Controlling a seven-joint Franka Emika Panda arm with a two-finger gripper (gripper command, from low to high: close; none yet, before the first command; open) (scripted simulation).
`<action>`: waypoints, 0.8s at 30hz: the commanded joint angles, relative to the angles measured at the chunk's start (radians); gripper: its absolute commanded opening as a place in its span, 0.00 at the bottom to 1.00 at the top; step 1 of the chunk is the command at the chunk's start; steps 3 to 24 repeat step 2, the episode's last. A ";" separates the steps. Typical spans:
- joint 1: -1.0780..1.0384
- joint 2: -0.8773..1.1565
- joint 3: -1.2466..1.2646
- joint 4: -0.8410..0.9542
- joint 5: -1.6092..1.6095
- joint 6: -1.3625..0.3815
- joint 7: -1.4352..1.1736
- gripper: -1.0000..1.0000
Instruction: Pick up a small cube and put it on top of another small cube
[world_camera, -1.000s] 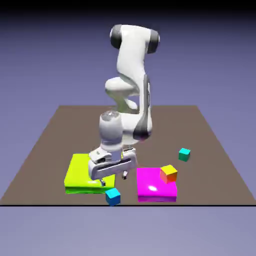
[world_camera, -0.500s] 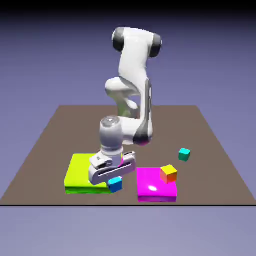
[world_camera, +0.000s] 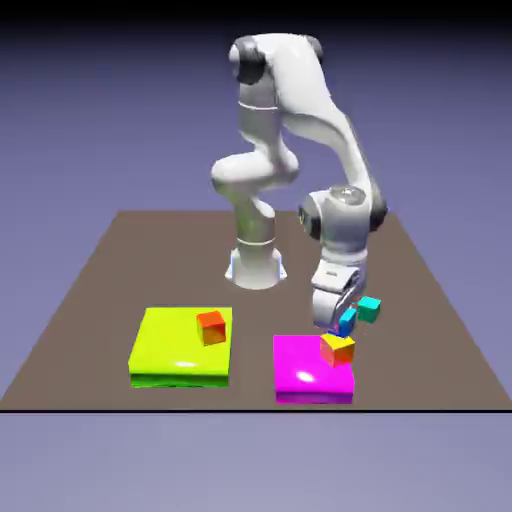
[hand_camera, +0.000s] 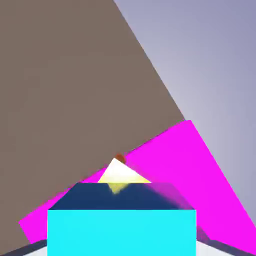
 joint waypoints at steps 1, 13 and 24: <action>0.000 0.000 0.000 0.000 0.000 0.000 0.000 1.00; 0.003 -0.036 -0.004 0.006 -0.011 -0.041 0.008 1.00; 0.003 -0.036 -0.004 0.006 -0.011 -0.041 0.008 1.00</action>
